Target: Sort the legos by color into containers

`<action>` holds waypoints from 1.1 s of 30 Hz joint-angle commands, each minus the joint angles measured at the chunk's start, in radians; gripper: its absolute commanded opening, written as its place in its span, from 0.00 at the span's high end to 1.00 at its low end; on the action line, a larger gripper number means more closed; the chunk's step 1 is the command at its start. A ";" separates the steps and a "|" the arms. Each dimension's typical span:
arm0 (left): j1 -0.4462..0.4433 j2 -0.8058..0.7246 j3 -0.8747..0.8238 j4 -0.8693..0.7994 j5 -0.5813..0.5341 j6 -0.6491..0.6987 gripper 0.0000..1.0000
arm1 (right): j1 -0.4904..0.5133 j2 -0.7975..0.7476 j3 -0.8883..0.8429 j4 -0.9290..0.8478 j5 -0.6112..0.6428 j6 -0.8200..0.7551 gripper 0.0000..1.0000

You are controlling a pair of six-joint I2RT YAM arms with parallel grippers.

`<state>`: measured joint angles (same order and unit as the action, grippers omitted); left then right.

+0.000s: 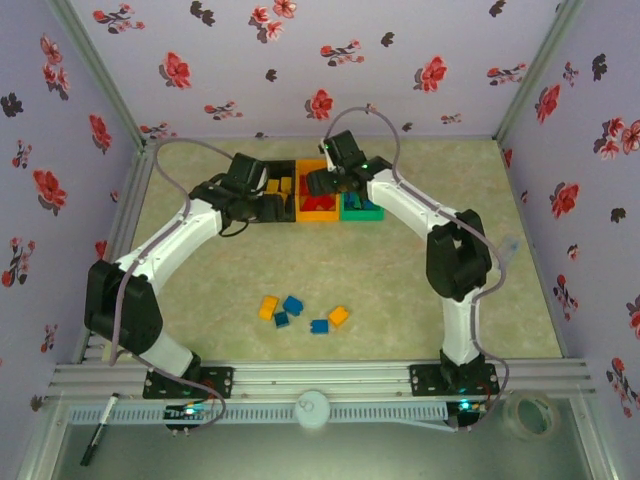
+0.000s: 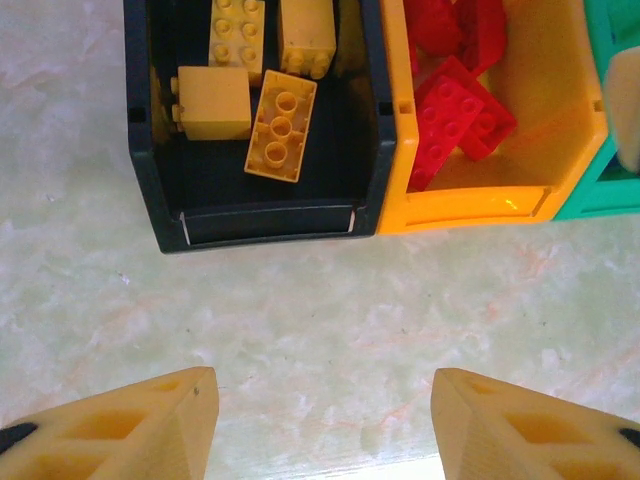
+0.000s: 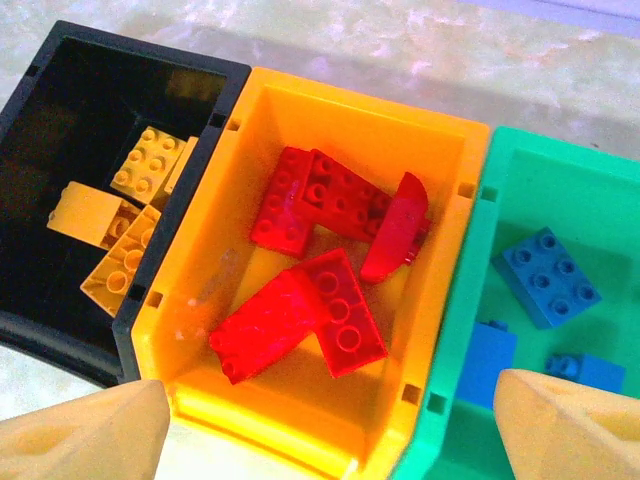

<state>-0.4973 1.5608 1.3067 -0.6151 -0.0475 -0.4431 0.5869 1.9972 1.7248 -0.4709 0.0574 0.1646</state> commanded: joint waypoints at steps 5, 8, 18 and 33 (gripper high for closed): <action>-0.036 -0.071 -0.123 -0.056 -0.010 -0.034 0.41 | -0.006 -0.157 -0.172 0.084 0.055 0.037 0.15; -0.090 -0.090 -0.173 -0.083 -0.003 -0.052 0.41 | -0.006 -0.201 -0.231 0.094 0.061 0.048 0.15; -0.317 -0.091 -0.260 -0.165 0.031 -0.081 0.43 | -0.006 -0.265 -0.320 0.098 0.088 0.061 0.15; -0.468 0.071 -0.257 -0.164 0.059 -0.085 0.32 | -0.006 -0.291 -0.333 0.087 0.096 0.064 0.15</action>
<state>-0.9531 1.6085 1.0500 -0.7467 0.0025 -0.5152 0.5869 1.7477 1.4052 -0.3870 0.1287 0.2169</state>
